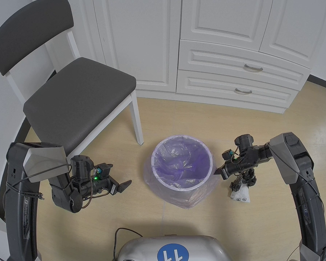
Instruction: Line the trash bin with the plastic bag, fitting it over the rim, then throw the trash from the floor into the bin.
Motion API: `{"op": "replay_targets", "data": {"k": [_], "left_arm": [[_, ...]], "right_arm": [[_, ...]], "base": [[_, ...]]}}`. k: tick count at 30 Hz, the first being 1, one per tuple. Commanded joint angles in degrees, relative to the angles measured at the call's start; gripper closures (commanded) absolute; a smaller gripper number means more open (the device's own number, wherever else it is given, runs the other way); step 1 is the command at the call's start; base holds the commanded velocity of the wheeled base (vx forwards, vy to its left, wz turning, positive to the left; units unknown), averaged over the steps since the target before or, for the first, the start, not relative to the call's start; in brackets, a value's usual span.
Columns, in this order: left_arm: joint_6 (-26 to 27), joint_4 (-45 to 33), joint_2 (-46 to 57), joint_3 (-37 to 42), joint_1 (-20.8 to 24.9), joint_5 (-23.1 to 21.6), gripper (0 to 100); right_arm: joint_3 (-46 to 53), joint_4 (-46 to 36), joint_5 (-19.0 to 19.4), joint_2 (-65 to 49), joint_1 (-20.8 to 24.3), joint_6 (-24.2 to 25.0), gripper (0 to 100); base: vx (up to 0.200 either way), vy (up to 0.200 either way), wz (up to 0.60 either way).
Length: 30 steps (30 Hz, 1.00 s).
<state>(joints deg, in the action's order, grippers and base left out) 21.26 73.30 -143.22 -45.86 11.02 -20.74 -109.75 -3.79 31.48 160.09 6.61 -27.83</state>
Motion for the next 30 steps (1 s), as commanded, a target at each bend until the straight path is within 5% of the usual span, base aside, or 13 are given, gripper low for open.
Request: {"op": "replay_targets", "data": {"k": [1,15,23,24,30], "left_arm": [[-0.34,1.23,-0.66,0.25,-0.12,-0.01,0],[-1.31,4.48,-2.33,-0.11,-0.03,0.08,0],[-2.1,4.74,-2.51,-0.37,-0.03,0.17,0],[-2.1,4.83,-2.51,-0.19,-0.03,0.26,0],[-2.1,4.83,-2.07,0.16,-0.12,2.1,0]], "right_arm": [[0.24,0.63,0.52,0.05,-0.54,0.06,100],[-1.61,12.05,-0.36,5.41,2.36,8.58,100],[-1.17,13.37,-0.27,5.41,2.45,9.11,100],[-0.81,13.37,-0.27,5.24,2.36,9.11,0],[4.02,13.55,0.25,1.54,1.3,8.93,0]], "base": [[0.0,0.0,0.0],[0.0,0.0,0.0],[0.0,0.0,0.0],[0.0,0.0,0.0],[0.0,0.0,0.0]]}}
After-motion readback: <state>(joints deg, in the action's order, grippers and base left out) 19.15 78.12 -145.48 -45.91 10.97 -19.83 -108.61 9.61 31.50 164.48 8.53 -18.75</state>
